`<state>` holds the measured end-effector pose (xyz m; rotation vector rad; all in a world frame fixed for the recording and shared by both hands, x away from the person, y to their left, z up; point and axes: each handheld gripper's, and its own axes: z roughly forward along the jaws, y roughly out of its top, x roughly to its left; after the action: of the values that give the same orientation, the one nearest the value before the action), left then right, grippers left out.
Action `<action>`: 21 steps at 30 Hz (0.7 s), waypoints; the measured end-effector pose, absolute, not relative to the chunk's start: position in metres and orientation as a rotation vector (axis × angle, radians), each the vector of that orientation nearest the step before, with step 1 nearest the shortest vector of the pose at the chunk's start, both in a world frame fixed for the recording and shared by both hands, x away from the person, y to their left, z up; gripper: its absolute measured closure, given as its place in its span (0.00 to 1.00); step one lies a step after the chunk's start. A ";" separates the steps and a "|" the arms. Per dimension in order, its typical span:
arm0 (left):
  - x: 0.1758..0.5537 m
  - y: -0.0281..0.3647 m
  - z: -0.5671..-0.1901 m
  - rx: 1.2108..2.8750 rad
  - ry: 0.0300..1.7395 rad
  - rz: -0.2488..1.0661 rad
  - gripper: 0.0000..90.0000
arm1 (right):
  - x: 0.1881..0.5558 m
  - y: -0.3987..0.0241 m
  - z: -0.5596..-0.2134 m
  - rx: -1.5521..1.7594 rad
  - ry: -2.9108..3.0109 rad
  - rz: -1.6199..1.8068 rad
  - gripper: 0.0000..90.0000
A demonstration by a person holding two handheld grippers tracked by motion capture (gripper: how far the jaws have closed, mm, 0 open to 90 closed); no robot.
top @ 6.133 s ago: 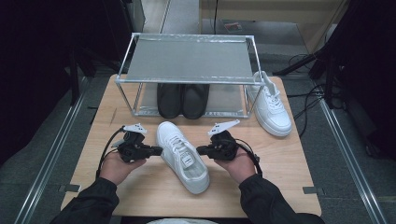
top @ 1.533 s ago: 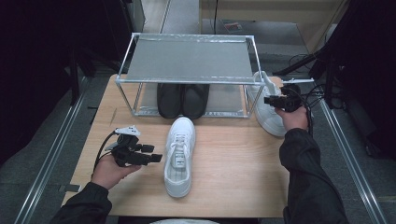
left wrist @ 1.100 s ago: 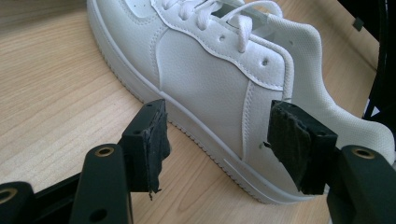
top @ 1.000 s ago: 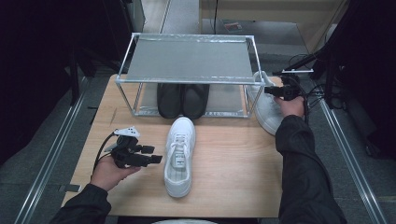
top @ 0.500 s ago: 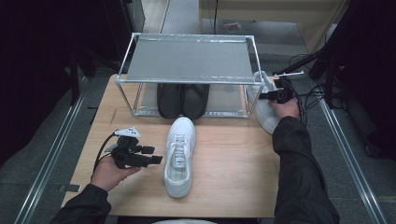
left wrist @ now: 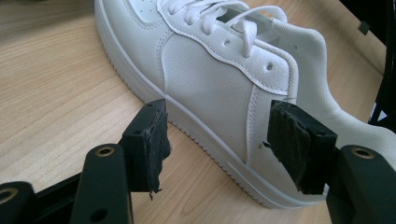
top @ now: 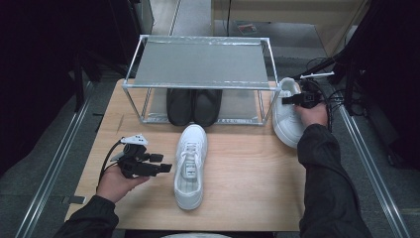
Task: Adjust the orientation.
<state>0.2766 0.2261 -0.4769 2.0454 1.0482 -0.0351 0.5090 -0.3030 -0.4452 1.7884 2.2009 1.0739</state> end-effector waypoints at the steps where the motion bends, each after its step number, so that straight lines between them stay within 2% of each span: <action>1: 0.277 0.226 -0.477 2.046 1.049 -0.030 0.43 | 0.506 -0.303 -0.444 1.793 2.206 1.064 0.94; 21: 0.292 0.225 -0.470 2.054 0.991 -0.044 0.41 | 0.434 -0.312 -0.423 1.722 2.216 1.044 0.94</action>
<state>0.2923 0.2248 -0.4699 2.0536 0.9907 -0.0444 0.4343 -0.3124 -0.4226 1.7220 2.2157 1.0439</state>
